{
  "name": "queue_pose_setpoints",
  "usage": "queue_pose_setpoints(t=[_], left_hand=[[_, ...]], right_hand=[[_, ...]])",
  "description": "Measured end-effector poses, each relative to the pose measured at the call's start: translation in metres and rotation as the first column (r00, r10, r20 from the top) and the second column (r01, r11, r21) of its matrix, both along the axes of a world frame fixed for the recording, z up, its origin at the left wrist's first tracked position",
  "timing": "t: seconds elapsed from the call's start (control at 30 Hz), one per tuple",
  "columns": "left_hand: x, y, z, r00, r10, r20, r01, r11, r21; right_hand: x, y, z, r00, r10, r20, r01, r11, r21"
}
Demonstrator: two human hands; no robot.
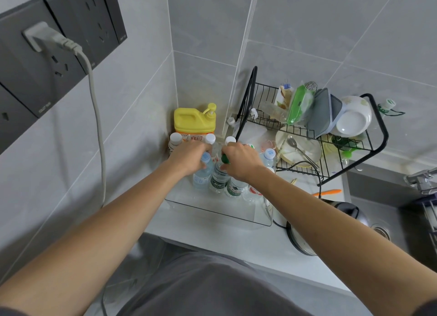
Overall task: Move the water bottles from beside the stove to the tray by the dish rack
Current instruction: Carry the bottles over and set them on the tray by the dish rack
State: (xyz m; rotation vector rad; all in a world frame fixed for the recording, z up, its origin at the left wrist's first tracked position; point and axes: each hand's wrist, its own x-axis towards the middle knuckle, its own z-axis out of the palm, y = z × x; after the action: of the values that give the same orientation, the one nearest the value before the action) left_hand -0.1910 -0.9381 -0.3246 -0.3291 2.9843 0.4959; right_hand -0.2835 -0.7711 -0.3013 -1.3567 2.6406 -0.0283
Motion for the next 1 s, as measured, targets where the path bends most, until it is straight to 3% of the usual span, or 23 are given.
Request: queue_pose_setpoints(t=[0.63,0.83,1.0], left_hand=[[0.011,0.008,0.007,0.999,0.048,-0.022,-0.047,0.999,0.013],[0.015,0.024,0.037,0.943,0.191,-0.274,-0.213,0.976,-0.052],[-0.008,0.056,0.065,0.927,0.042,-0.372,-0.107,0.982,-0.157]], right_hand=[[0.005,0.009,0.003,0.997,-0.024,0.077,0.028,0.998,-0.051],[0.003,0.032,0.018,0.990,-0.130,0.048,0.138,0.970,-0.201],[0.001,0.083,0.041,0.944,-0.323,-0.059,0.291,0.906,-0.307]])
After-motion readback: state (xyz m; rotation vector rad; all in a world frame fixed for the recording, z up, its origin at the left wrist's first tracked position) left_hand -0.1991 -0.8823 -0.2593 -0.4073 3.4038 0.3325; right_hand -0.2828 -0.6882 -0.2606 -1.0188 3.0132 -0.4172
